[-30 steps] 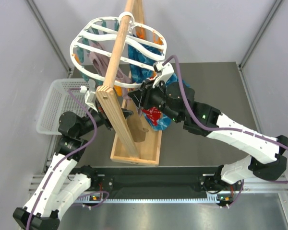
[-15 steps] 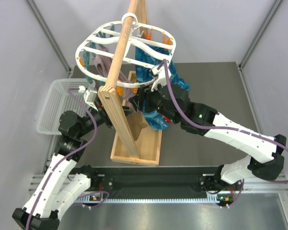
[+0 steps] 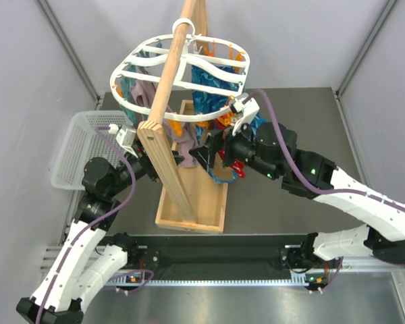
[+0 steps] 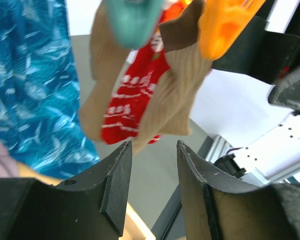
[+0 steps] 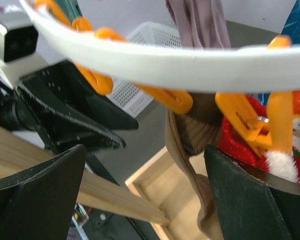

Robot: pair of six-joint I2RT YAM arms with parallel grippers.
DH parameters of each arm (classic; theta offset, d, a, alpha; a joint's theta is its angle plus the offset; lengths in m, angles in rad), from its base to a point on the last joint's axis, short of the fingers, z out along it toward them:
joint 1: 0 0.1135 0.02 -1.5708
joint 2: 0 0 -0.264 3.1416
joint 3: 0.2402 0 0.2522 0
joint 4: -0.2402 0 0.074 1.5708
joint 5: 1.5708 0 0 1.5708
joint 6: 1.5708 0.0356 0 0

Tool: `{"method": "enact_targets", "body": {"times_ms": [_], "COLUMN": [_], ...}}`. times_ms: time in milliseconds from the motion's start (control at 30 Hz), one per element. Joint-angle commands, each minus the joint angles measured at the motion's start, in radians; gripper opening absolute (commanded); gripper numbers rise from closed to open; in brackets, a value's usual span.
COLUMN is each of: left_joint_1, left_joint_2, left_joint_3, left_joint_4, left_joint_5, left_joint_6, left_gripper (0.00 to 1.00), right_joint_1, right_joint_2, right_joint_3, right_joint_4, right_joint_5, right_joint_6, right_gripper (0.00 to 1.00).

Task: Clip the socks to the hanger
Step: Reset both arms

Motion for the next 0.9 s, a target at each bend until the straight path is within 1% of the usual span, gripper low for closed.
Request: {"method": "enact_targets", "body": {"times_ms": [0,67,100,133,167,233,267,300,367,400,467,533,567,633,667,700,733,767,800,833,867], "left_joint_1": [-0.009,-0.009,-0.009,-0.009,-0.009,-0.009,-0.009,-0.008,-0.009,-0.008,-0.008,-0.008,-0.008,-0.006,-0.008,-0.008,-0.008,-0.006,-0.008,-0.008,-0.008], "left_joint_2": [-0.057,-0.097,-0.115,-0.129,-0.156,-0.186,-0.189,-0.19,-0.192,-0.193,-0.219,-0.265,-0.284,-0.333,-0.35,-0.365,-0.394,-0.411,-0.428,-0.463,-0.48], "left_joint_3": [0.037,0.002,-0.012,-0.018,-0.026,-0.032,-0.033,-0.035,-0.053,-0.065,-0.12,-0.162,-0.206,-0.248,-0.289,-0.311,-0.358,-0.389,-0.421,-0.482,-0.512], "left_joint_4": [-0.125,-0.156,-0.164,-0.185,-0.245,-0.308,-0.342,-0.404,-0.442,-0.455,-0.457,-0.448,-0.443,-0.437,-0.428,-0.419,-0.404,-0.382,-0.359,-0.339,-0.31], "left_joint_5": [-0.07,-0.142,-0.172,-0.205,-0.288,-0.387,-0.48,-0.525,-0.583,-0.584,-0.63,-0.654,-0.657,-0.668,-0.664,-0.648,-0.638,-0.618,-0.599,-0.543,-0.527], "left_joint_6": [0.063,0.058,0.058,0.052,0.049,0.026,0.013,-0.001,-0.035,-0.046,-0.073,-0.101,-0.112,-0.158,-0.175,-0.195,-0.24,-0.265,-0.288,-0.334,-0.363], "left_gripper": [0.47,0.48,0.55,0.56,0.57,0.59,0.59,0.59,0.59,0.59,0.59,0.6,0.6,0.61,0.62,0.62,0.62,0.62,0.62,0.62,0.62], "right_joint_1": [-0.014,-0.014,-0.014,-0.014,-0.014,-0.014,-0.014,-0.014,-0.012,-0.012,-0.012,-0.012,-0.014,-0.017,-0.02,-0.023,-0.029,-0.032,-0.035,-0.043,-0.044], "right_joint_2": [-0.052,-0.092,-0.105,-0.122,-0.154,-0.182,-0.204,-0.216,-0.253,-0.264,-0.291,-0.314,-0.346,-0.385,-0.427,-0.449,-0.489,-0.503,-0.515,-0.526,-0.543], "right_joint_3": [-0.051,-0.1,-0.134,-0.155,-0.175,-0.227,-0.241,-0.279,-0.336,-0.408,-0.48,-0.6,-0.695,-0.798,-0.902,-0.953,-1.002,-1.09,-1.129,-1.165,-1.221], "right_joint_4": [-0.025,-0.013,-0.003,0.008,0.017,0.034,0.034,0.037,0.073,0.088,0.123,0.152,0.21,0.281,0.325,0.406,0.457,0.491,0.551,0.57,0.582], "right_joint_5": [-0.075,-0.077,-0.077,-0.077,-0.071,-0.056,-0.036,-0.022,0.036,0.061,0.128,0.19,0.204,0.219,0.215,0.207,0.193,0.19,0.185,0.176,0.176], "right_joint_6": [-0.072,-0.087,-0.096,-0.102,-0.11,-0.118,-0.118,-0.118,-0.113,-0.095,-0.073,-0.031,-0.012,0.048,0.074,0.127,0.161,0.198,0.27,0.301,0.362], "right_gripper": [1.0,1.0,1.0,1.0,1.0,1.0,1.0,1.0,0.99,1.0,1.0,1.0,1.0,1.0,1.0,1.0,1.0,1.0,1.0,1.0,1.0]}}
